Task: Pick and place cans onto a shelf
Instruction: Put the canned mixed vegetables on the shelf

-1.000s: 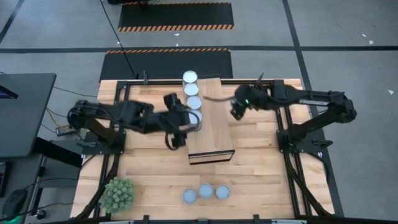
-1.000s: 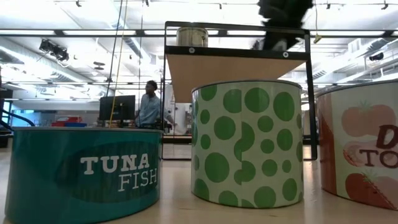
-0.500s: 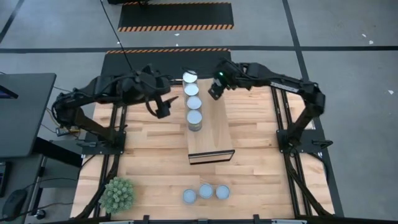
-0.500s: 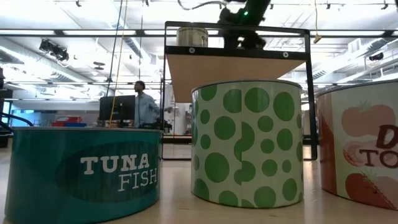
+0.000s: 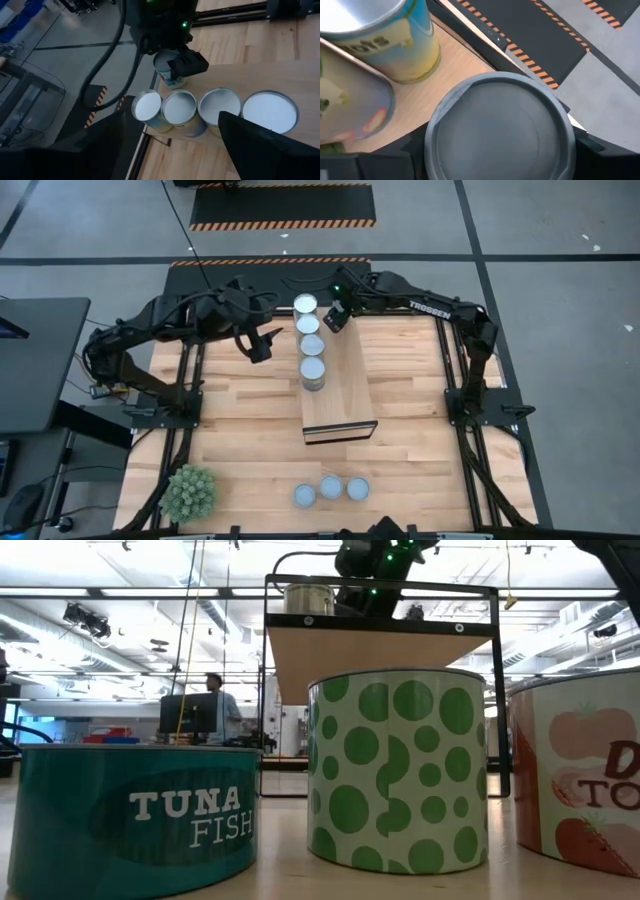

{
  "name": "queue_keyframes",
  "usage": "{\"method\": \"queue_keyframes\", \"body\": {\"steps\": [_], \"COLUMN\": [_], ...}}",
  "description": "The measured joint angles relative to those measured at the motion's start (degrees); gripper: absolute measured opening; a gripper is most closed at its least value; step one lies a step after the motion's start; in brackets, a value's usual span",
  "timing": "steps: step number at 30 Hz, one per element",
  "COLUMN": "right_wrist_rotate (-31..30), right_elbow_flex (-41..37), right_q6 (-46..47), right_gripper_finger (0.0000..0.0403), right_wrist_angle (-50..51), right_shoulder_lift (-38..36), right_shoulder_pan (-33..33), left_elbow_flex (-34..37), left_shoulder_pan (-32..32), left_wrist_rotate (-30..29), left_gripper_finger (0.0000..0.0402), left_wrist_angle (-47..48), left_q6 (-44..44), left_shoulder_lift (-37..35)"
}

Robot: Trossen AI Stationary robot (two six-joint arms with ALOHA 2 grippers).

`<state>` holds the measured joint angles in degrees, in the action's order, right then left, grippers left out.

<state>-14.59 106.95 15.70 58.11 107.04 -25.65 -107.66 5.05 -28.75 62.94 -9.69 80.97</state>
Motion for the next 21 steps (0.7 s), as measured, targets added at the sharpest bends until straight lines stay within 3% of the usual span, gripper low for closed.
{"method": "queue_keyframes", "body": {"steps": [12,21], "right_wrist_rotate": [1.1,3.2], "right_elbow_flex": [0.0,0.0], "right_q6": [-0.6,0.9], "right_gripper_finger": [0.0343,0.0347], "right_wrist_angle": [-1.0,-2.4], "right_shoulder_lift": [0.1,0.1], "right_shoulder_pan": [-1.8,-2.3], "left_elbow_flex": [0.0,0.0], "left_shoulder_pan": [1.3,1.3], "left_wrist_rotate": [0.5,0.6], "left_gripper_finger": [0.0322,0.0322], "left_wrist_angle": [-0.1,-0.1], "left_q6": [0.0,0.7], "left_shoulder_lift": [0.0,0.0]}}
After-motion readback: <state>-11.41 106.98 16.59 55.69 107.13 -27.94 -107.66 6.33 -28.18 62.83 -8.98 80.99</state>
